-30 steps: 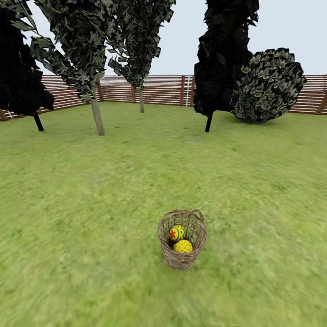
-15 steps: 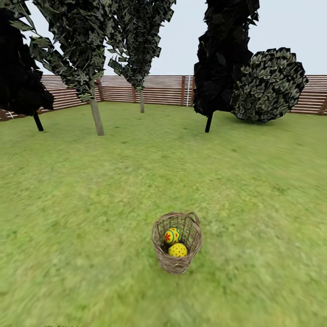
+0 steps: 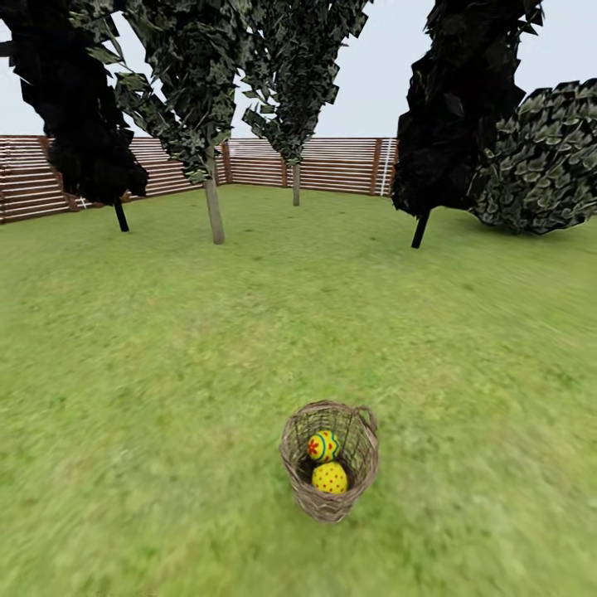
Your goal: Take the three Easter eggs out of the wicker basket on the lawn in the garden, then place them on the lawn next to a single tree (choose any tree) so that all three eggs are next to the same tree and none are left in the basket.
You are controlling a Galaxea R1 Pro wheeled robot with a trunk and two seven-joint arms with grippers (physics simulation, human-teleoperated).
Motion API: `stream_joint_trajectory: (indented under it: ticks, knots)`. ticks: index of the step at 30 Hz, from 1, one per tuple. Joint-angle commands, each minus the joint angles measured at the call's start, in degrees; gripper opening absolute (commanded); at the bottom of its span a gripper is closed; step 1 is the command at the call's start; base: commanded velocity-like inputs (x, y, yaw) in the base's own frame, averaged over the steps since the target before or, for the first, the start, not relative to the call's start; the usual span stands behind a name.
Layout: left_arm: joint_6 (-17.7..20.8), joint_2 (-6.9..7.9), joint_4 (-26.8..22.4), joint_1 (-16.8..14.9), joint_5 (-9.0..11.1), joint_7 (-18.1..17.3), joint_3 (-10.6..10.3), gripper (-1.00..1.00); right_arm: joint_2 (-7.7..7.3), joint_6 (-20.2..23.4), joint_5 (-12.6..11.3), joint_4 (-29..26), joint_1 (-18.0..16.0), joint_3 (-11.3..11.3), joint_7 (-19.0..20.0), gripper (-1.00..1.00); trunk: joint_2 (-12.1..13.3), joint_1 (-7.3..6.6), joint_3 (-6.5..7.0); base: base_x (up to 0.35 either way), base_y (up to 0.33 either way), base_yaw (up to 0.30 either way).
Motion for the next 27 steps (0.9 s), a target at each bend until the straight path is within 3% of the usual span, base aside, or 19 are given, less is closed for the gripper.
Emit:
stream_joint_trajectory:
  ticks: [1, 16, 22, 25, 27]
  knots:
    - [0.33, -0.07, -0.13, -0.01, 0.25, 0.21, 0.25, 1.00, 0.00, 0.12, 0.16, 0.05, -0.04, 0.44, 0.00, 1.00, -0.02, 0.01, -0.05, 0.163, -0.303, 0.295]
    - [0.26, -0.30, -0.13, -0.01, 0.25, 0.11, 0.24, 1.00, -0.08, 0.12, 0.14, 0.05, -0.04, 0.44, 0.00, 1.00, -0.02, 0.01, -0.05, 0.163, -0.303, 0.295]
    - [0.27, -1.16, 0.19, -0.01, 0.69, 0.04, 0.46, 1.00, -0.52, 0.28, 0.12, -0.11, -0.04, 0.44, -0.03, 1.00, -0.02, 0.01, -0.05, 0.068, -0.109, 0.081]
    - [0.57, -0.67, 1.59, -0.01, 0.67, 0.26, 0.47, 1.00, -0.56, 0.30, 0.60, -0.30, -0.04, 0.46, -0.23, 1.00, -0.02, 0.01, -0.05, 0.003, -0.005, 0.004]
    - [1.20, 1.57, 2.12, -0.03, 0.19, 0.65, 0.31, 1.00, -0.35, 0.50, 0.91, -0.56, -0.06, 0.69, -0.34, 1.00, -0.02, 0.01, -0.05, 0.000, 0.000, 0.000]
